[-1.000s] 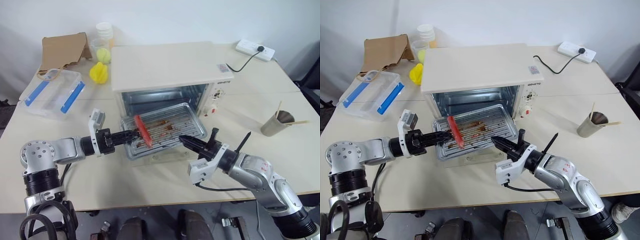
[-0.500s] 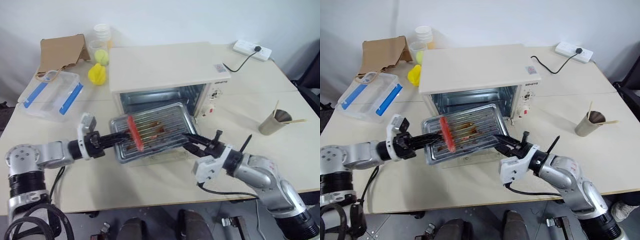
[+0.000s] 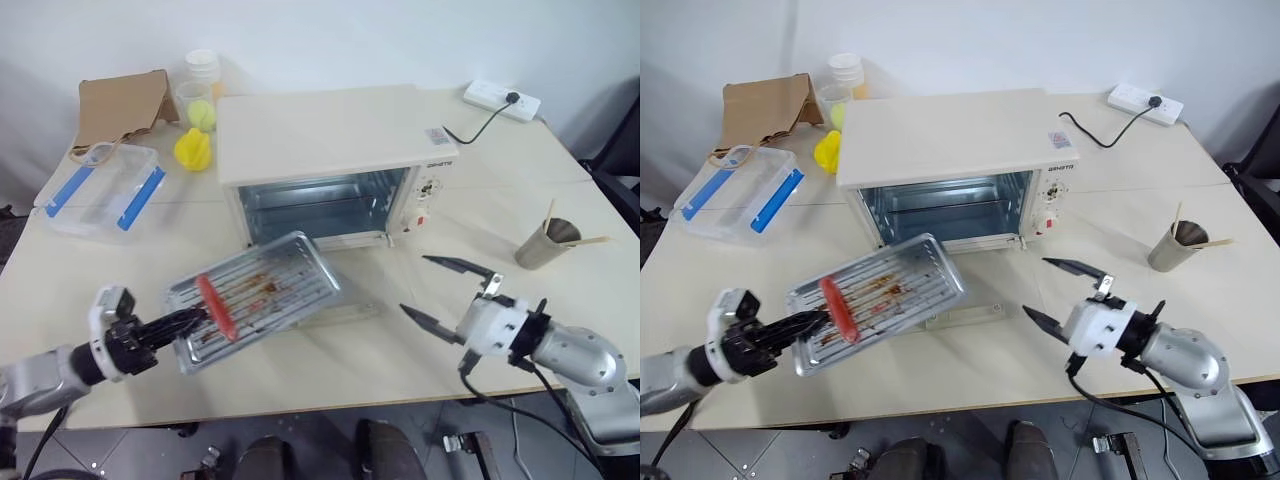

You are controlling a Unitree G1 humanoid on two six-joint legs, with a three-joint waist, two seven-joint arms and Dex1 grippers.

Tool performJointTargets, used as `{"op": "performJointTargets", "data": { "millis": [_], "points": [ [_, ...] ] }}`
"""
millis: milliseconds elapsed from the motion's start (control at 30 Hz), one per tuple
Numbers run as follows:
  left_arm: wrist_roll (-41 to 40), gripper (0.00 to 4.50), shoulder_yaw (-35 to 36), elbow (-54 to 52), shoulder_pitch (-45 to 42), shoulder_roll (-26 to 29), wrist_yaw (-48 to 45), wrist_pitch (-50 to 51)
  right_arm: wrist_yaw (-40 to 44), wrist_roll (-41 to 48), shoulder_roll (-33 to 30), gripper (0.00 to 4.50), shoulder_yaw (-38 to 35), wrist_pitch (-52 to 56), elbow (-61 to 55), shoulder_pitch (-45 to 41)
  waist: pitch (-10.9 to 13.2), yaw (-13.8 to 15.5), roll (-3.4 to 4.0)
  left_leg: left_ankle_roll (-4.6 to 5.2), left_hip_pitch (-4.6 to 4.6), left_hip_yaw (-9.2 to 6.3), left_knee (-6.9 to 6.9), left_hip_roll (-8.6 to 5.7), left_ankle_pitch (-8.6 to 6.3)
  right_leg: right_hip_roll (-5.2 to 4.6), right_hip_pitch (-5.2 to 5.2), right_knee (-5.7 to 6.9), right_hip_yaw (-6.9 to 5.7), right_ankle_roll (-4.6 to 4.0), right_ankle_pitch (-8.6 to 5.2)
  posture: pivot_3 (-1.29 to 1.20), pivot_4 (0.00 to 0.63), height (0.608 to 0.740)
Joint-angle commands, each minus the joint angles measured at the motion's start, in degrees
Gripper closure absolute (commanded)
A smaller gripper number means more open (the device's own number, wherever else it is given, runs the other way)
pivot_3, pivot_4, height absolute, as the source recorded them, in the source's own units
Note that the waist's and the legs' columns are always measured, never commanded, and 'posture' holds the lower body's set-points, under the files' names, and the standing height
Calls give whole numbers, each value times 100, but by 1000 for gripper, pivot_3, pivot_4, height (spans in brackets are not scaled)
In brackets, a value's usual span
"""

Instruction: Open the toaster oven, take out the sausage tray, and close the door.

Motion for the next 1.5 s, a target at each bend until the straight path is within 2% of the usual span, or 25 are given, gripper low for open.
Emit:
{"op": "performJointTargets", "data": {
  "millis": [33, 100, 300, 533, 633, 767, 933, 1067, 1100, 1367, 1500],
  "points": [
    [-232, 4500, 686, -389, 864, -20, -494, -60, 330, 752, -39, 249, -305, 198, 271, 82, 0, 3, 0, 0, 1, 0, 0, -1, 0, -1, 1, 1, 0, -1, -1, 0, 150, 740],
    [-232, 4500, 876, -643, 1309, -120, -599, -171, 479, 997, -3, 249, -373, 256, 452, 99, -1, -1, -2, 2, 1, 3, -3, 2, -1, -4, 0, 1, 3, -1, -1, 0, 150, 740],
    [-232, 4500, 1560, -1462, 2593, -973, -714, -940, 798, 1166, 30, 249, -403, 419, 1400, -114, -5, -1, -8, 10, 1, 11, -1, 2, -9, -13, -3, -16, 9, -5, -2, 0, 150, 740],
    [-232, 4500, 1874, -1852, 3357, -1593, -866, -1476, 1001, 1308, 42, 249, -382, 1019, 1955, -218, -8, 9, -5, 7, 2, 11, -1, 2, -14, -21, -5, -30, 7, -24, -13, 0, 150, 740],
    [-232, 4500, 2020, -1857, 3352, -1906, -846, -1773, 977, 1250, 5, 249, -354, 1474, 2256, -270, -9, 4, -6, 9, 2, 12, -1, 3, -22, -22, -6, -33, 6, -26, -14, 0, 150, 740],
    [-232, 4500, 2125, -1911, 3118, -2268, -689, -2049, 1111, 1190, -12, 1121, -301, 1802, 2734, -434, -11, 8, -6, 11, 0, 14, 1, 3, -23, -23, -6, -39, 3, -29, -16, 0, 150, 740],
    [-232, 4500, 2047, -1953, 2867, -2503, -395, -2203, 1413, 1181, 74, 2771, -231, 1672, 3017, -659, -18, 4, -14, 12, 2, 18, 2, 3, -23, -21, -4, -38, 3, -28, -15, 0, 150, 740],
    [-232, 4500, 2031, -1900, 2353, -2705, 54, -2465, 1757, 1232, 182, 3960, -142, 1566, 3226, -890, -21, 11, -18, 13, 2, 18, 3, 2, -22, -19, -3, -35, 2, -27, -14, 0, 150, 740],
    [-232, 4500, 2039, -1874, 2244, -2730, 126, -2451, 1800, 1225, 221, 4380, -123, 1557, 3301, -963, -23, 6, -21, 13, 2, 18, 5, 3, -21, -19, -2, -33, 1, -26, -14, 0, 150, 740],
    [-232, 4500, 2102, -1763, 1347, -2991, 943, -2519, 2378, 1322, 594, 4468, 104, 1563, 3768, -1594, -28, -2, -27, 11, 6, 23, 8, 5, -20, -10, -2, -12, -1, -21, -11, 0, 150, 740],
    [-232, 4500, 2198, -1744, 1217, -3050, 1230, -2554, 2803, 1632, 686, 4468, 209, 1934, 3371, -1633, -28, 2, -27, 11, 3, 22, 6, 3, -20, -10, -3, -2, -2, -17, -9, 0, 150, 740]
  ]
}}
